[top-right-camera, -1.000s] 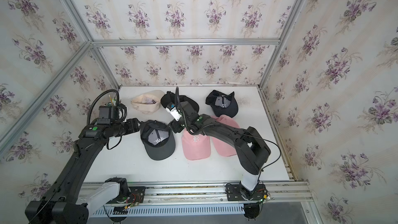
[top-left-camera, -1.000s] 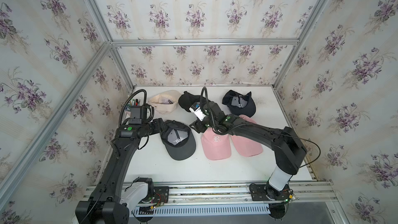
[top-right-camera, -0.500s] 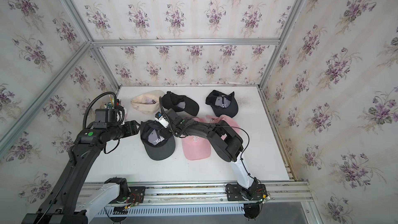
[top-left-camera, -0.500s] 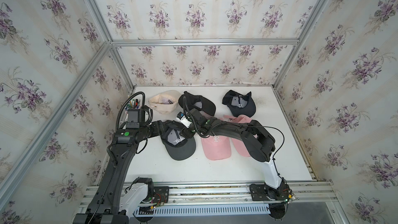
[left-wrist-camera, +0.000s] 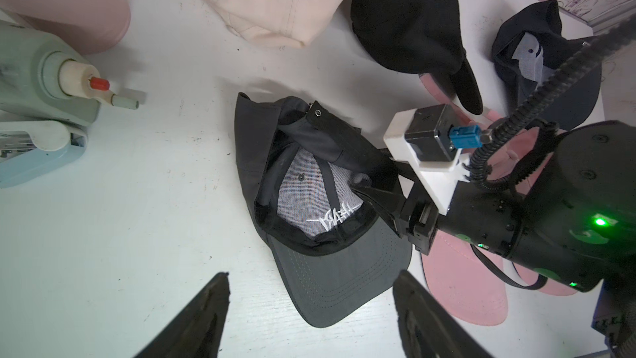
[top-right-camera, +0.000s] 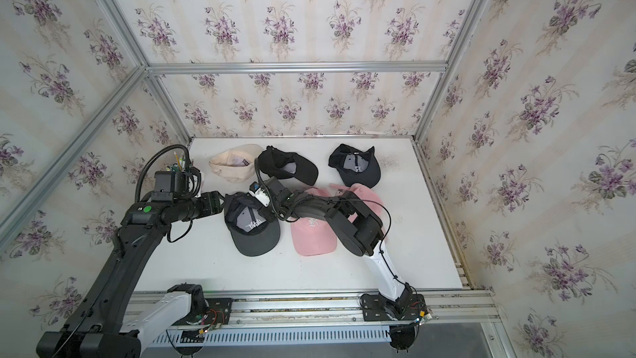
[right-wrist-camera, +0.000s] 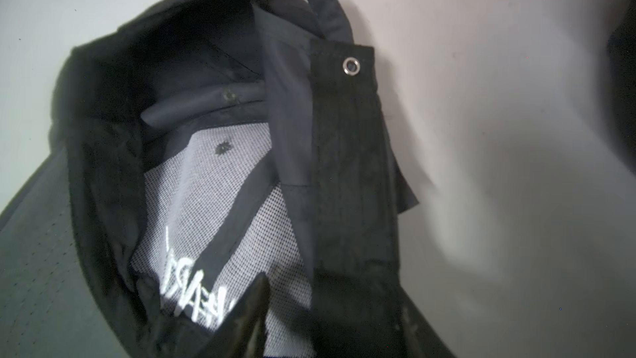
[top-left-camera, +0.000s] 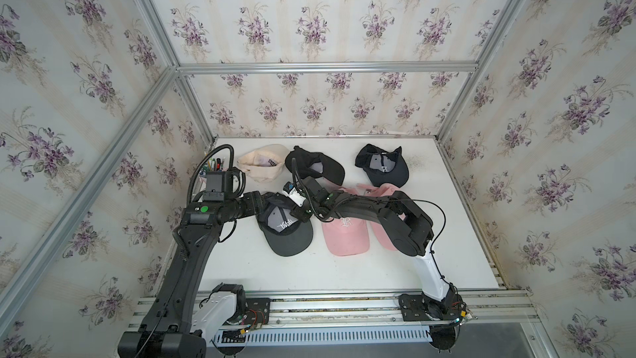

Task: Open the adjustable buckle of the baseball cap
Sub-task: Pick up the baseball cap from the center of the board.

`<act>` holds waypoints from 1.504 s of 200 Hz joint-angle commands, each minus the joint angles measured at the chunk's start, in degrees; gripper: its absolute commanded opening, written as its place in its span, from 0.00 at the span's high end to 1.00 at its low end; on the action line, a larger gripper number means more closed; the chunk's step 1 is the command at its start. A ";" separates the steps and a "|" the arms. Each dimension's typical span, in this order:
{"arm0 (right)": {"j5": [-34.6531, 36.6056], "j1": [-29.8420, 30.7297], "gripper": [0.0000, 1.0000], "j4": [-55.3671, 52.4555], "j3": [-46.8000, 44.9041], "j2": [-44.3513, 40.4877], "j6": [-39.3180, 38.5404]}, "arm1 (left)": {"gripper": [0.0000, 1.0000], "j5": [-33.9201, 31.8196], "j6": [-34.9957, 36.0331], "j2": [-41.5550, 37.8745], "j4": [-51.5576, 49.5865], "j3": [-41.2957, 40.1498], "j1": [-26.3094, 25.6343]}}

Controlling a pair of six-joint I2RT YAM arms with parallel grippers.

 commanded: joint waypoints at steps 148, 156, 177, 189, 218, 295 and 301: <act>-10.47 0.04 1.00 5.02 -5.89 -13.97 1.06 | 0.23 1.96 7.22 0.33 6.11 3.97 -1.25; -11.16 0.05 1.00 5.01 -6.59 -15.39 1.07 | 0.23 2.98 8.25 -0.66 7.80 3.49 -1.63; -12.17 -0.04 1.00 4.79 -8.22 -18.70 1.10 | 0.24 4.42 11.08 -2.67 10.91 3.19 -3.01; -12.20 -0.04 1.00 4.13 -8.64 -20.52 1.06 | 0.24 4.42 12.75 -3.44 11.59 3.63 -3.90; -11.39 -0.30 1.00 3.89 -10.31 -25.52 0.84 | 0.24 5.17 14.91 -4.34 12.77 4.48 -4.78; -7.04 -2.51 1.00 0.27 -11.34 -35.09 -0.97 | 0.24 10.66 17.21 -7.86 16.23 8.58 -6.40; -6.31 -2.63 1.00 0.11 -11.78 -35.99 -1.49 | 0.24 10.44 17.66 -7.50 15.68 9.39 -6.54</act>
